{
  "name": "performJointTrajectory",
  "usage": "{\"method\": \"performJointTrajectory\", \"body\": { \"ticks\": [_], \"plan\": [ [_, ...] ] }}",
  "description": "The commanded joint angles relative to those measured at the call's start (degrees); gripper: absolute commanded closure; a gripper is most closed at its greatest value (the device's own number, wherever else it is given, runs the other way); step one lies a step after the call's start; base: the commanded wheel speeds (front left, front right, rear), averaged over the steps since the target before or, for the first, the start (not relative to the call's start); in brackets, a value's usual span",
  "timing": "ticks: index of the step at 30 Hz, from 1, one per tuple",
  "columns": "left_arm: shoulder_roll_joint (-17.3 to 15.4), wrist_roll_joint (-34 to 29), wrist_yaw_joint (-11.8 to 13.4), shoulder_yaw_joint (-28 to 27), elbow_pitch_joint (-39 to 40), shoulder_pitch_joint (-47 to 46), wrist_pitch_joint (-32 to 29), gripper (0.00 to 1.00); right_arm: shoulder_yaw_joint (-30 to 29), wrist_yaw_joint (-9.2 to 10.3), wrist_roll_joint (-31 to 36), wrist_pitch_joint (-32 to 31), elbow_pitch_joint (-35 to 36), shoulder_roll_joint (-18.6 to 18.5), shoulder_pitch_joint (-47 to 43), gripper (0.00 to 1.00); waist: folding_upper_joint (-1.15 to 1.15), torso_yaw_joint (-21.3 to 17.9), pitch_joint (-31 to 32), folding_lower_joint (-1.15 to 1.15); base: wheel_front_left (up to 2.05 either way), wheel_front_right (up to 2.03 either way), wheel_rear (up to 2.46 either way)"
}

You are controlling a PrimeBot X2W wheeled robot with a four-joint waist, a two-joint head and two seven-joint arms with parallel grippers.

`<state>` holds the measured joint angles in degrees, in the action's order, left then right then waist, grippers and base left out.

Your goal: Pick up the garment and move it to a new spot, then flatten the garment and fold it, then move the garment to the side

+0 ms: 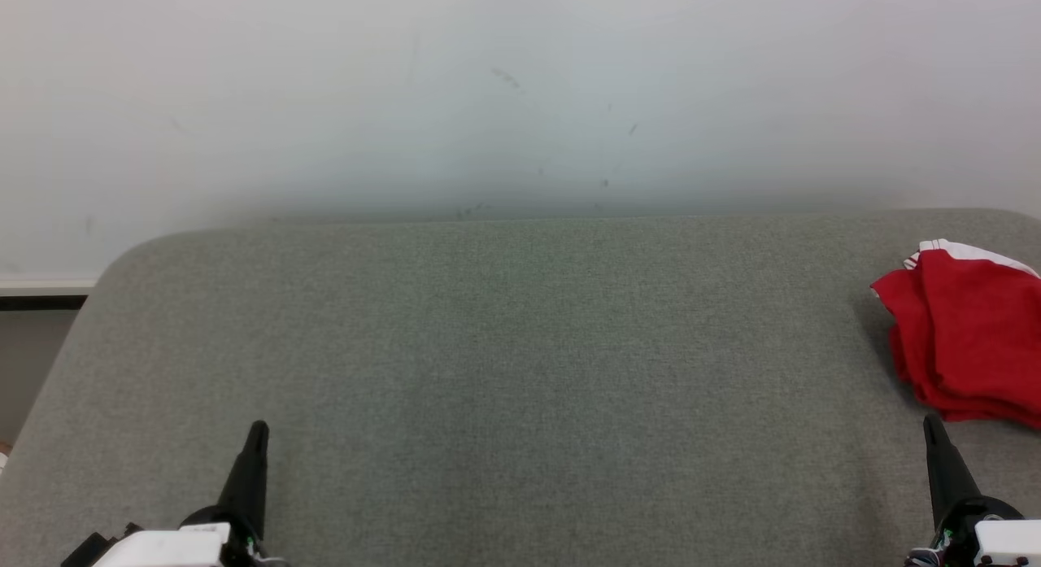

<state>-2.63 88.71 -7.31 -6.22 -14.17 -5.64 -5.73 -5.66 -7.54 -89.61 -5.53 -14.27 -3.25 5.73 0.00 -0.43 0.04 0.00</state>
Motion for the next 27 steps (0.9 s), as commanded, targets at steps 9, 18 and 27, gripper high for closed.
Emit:
{"method": "performJointTrajectory", "body": {
  "ticks": [9, 18, 27],
  "plan": [
    [-0.43, 4.06, -0.32, -0.47, 0.15, -0.87, -1.04, 1.0, -0.96, 0.1, -3.04, -1.02, 0.4, 0.28, 0.79, 1.0, 0.0, 0.43, -0.22, 0.0, 0.0, 0.0, 0.0],
    [-0.42, 4.06, -0.32, -0.45, 0.16, -0.84, -1.03, 1.0, -0.96, 0.1, -2.95, -1.05, 0.37, 0.28, 0.78, 1.0, 0.0, 0.43, -0.22, 0.0, 0.0, 0.0, 0.0],
    [-0.42, 4.06, -0.31, -0.44, 0.16, -0.84, -1.03, 1.0, -0.98, 0.1, -2.92, -1.09, 0.37, 0.28, 0.78, 1.0, 0.0, 0.43, -0.22, 0.0, 0.0, 0.0, 0.0]
  ]
}}
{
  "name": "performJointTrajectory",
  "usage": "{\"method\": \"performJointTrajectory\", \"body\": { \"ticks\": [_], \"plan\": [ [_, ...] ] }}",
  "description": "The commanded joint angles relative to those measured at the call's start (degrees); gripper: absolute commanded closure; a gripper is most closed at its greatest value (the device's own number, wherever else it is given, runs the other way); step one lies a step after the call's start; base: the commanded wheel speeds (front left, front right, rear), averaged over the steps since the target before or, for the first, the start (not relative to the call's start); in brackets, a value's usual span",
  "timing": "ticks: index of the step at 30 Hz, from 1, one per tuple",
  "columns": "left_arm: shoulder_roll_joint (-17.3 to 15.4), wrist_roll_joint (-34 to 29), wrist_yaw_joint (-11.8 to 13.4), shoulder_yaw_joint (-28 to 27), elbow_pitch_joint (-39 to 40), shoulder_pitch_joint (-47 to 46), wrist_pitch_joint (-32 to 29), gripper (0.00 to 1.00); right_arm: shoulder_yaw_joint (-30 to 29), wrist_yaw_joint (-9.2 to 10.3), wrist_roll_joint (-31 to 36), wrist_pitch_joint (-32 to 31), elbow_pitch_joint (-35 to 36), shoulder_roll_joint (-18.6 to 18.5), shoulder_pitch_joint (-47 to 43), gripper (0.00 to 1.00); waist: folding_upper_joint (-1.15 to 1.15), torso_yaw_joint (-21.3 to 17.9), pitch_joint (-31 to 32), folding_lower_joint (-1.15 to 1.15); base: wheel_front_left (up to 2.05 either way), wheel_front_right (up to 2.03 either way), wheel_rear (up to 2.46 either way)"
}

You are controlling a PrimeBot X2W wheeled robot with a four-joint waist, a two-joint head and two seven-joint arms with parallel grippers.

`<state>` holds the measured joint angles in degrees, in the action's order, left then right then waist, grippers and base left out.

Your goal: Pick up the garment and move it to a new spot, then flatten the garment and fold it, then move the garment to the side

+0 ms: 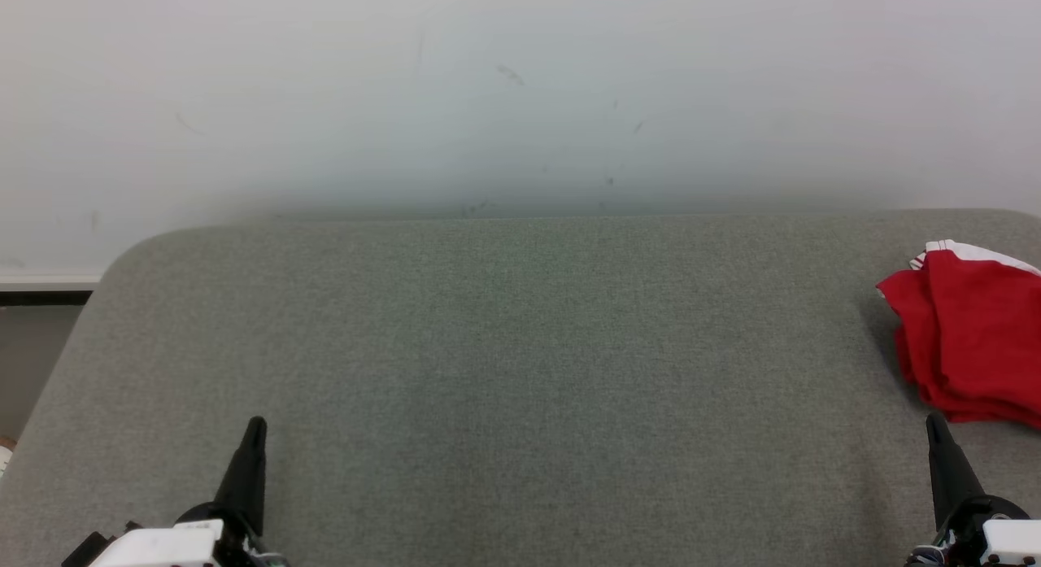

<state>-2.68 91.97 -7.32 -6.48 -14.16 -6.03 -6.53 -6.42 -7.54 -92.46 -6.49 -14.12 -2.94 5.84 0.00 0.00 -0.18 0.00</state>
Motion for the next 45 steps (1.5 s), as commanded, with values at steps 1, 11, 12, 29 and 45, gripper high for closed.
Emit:
{"method": "performJointTrajectory", "body": {
  "ticks": [1, 11, 12, 29, 45],
  "plan": [
    [-0.38, 0.8, -0.3, -0.19, 0.15, -0.44, -0.23, 1.0, -0.23, 0.1, -0.07, -0.13, 0.23, -0.02, 0.67, 1.0, 0.0, 0.0, 0.0, 0.0, 0.0, 0.0, 0.0],
    [-0.38, 0.8, -0.3, -0.19, 0.15, -0.43, -0.23, 1.0, -0.26, 0.1, -0.03, -0.17, 0.22, -0.01, 0.67, 1.0, 0.0, 0.0, 0.0, 0.0, 0.0, 0.0, 0.0],
    [-0.38, 0.8, -0.3, -0.19, 0.16, -0.43, -0.23, 1.0, -0.26, 0.1, -0.03, -0.17, 0.22, -0.01, 0.67, 1.0, 0.0, 0.0, 0.0, 0.0, 0.0, 0.0, 0.0],
    [-0.38, 0.8, -0.27, -0.18, 0.15, -0.43, -0.21, 1.0, -0.29, 0.1, 0.02, -0.21, 0.22, 0.02, 0.68, 1.0, 0.0, 0.0, 0.0, 0.0, 0.0, 0.0, 0.0],
    [-0.38, 0.81, -0.27, -0.18, 0.16, -0.43, -0.21, 1.0, -0.32, 0.1, 0.06, -0.24, 0.22, 0.03, 0.68, 1.0, 0.0, 0.0, 0.0, 0.0, 0.0, 0.0, 0.0]
  ]
}}
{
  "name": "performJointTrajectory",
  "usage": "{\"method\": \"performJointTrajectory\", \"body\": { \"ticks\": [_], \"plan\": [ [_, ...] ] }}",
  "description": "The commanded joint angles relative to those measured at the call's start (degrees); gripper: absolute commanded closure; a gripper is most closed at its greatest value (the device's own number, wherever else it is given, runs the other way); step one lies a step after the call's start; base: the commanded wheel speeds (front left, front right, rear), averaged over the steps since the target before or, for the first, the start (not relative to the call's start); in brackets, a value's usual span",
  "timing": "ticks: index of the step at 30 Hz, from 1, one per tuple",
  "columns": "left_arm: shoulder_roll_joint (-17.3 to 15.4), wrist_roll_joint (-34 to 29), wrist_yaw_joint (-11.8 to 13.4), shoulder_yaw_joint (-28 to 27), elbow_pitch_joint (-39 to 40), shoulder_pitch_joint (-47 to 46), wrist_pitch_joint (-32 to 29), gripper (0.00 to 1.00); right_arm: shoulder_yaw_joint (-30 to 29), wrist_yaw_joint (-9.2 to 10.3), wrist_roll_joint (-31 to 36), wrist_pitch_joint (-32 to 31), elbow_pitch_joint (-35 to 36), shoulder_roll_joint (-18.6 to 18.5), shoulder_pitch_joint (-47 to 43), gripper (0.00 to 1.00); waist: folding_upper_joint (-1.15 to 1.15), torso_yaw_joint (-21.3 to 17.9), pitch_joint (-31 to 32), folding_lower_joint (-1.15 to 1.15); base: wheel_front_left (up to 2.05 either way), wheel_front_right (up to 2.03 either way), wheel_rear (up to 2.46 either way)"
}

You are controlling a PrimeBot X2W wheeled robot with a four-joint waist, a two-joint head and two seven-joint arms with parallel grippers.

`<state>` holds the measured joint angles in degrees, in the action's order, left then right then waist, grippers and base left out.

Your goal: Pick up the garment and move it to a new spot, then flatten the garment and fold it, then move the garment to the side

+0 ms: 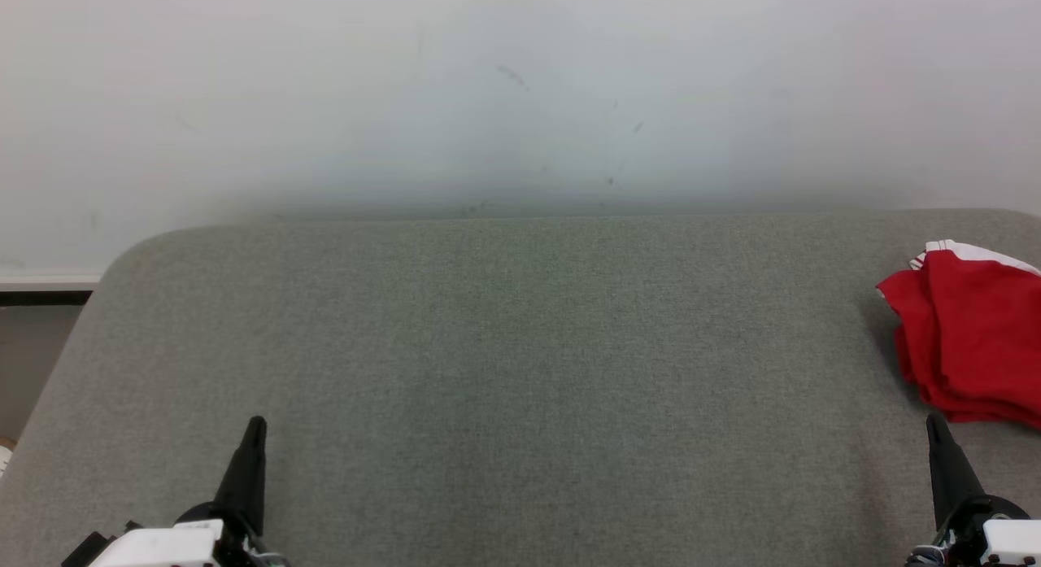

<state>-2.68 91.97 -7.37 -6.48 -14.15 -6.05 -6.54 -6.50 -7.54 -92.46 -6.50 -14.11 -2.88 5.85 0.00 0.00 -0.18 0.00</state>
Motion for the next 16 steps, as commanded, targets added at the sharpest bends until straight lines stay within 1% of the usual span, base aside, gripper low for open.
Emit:
{"method": "performJointTrajectory", "body": {
  "ticks": [1, 16],
  "plan": [
    [-0.38, 0.81, -0.23, -0.17, 0.15, -0.42, -0.21, 1.0, -0.24, 0.1, 0.06, -0.23, 0.2, -0.02, 0.66, 1.0, 0.0, 0.0, 0.0, 0.0, 0.0, 0.0, 0.0],
    [-0.38, 0.81, -0.23, -0.17, 0.15, -0.42, -0.2, 1.0, -0.25, 0.1, 0.08, -0.26, 0.2, -0.01, 0.67, 1.0, 0.0, 0.0, 0.0, 0.0, 0.0, 0.0, 0.0]
  ]
}}
